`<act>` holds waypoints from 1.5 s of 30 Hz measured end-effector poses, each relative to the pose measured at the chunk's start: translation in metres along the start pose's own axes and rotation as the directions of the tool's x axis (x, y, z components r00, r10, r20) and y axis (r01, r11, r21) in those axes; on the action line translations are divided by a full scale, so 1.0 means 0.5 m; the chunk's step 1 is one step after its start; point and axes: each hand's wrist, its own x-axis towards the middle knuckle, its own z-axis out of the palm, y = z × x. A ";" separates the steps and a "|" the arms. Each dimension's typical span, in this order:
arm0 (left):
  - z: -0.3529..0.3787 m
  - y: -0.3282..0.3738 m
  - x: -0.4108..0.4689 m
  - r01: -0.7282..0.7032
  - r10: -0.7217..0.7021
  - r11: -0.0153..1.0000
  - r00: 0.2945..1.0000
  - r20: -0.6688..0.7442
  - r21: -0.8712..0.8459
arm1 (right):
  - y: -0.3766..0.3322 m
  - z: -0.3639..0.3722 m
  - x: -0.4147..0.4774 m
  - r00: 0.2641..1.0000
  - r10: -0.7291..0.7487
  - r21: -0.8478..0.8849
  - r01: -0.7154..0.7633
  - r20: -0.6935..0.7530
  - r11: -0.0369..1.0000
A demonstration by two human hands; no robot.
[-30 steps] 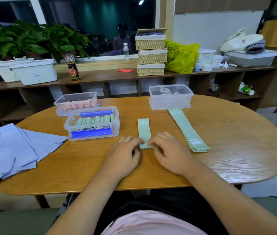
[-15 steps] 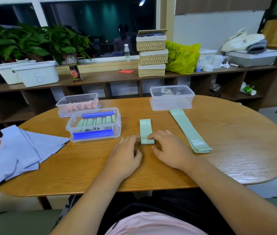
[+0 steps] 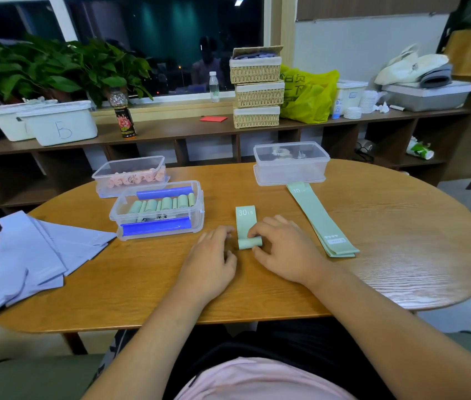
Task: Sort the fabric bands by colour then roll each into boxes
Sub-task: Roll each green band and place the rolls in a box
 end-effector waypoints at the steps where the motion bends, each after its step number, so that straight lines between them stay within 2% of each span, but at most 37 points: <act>1: -0.001 0.000 0.000 0.002 -0.002 1.000 1.000 -0.003 0.000 | -0.002 -0.002 -0.009 1.000 -0.011 0.017 0.011 0.002 1.000; 5: -0.007 0.003 -0.003 -0.069 0.069 0.997 0.998 0.016 0.043 | -0.010 -0.008 -0.042 0.999 -0.042 0.056 0.040 0.022 0.998; 9: -0.010 0.011 -0.003 -0.181 0.166 0.978 0.977 0.136 0.103 | -0.010 -0.009 -0.050 0.999 -0.038 0.083 0.035 0.036 0.996; 16: -0.002 0.010 -0.002 -0.115 0.096 0.971 0.991 0.098 0.208 | -0.006 -0.005 -0.044 0.999 -0.007 0.071 0.005 0.033 0.997; 22: -0.015 0.021 -0.008 -0.028 0.018 0.994 0.995 0.094 0.102 | -0.006 -0.001 -0.034 0.994 0.048 -0.007 -0.048 0.095 0.999; 28: -0.013 0.022 -0.011 -0.084 0.074 0.992 0.991 0.109 0.097 | -0.010 0.000 -0.031 0.992 0.069 -0.024 -0.067 0.109 0.997; 34: -0.004 0.018 -0.006 -0.092 0.081 0.985 0.994 0.080 0.143 | -0.013 -0.018 -0.047 0.999 -0.002 0.116 0.006 -0.038 0.993; 40: -0.004 0.017 -0.004 -0.083 0.067 0.982 0.993 0.099 0.170 | -0.009 -0.011 -0.043 1.000 -0.030 0.090 0.030 0.001 0.995; 45: -0.009 0.014 -0.004 -0.038 0.031 0.996 0.995 0.091 0.077 | 0.000 -0.006 -0.034 0.999 0.004 0.098 -0.009 0.048 0.995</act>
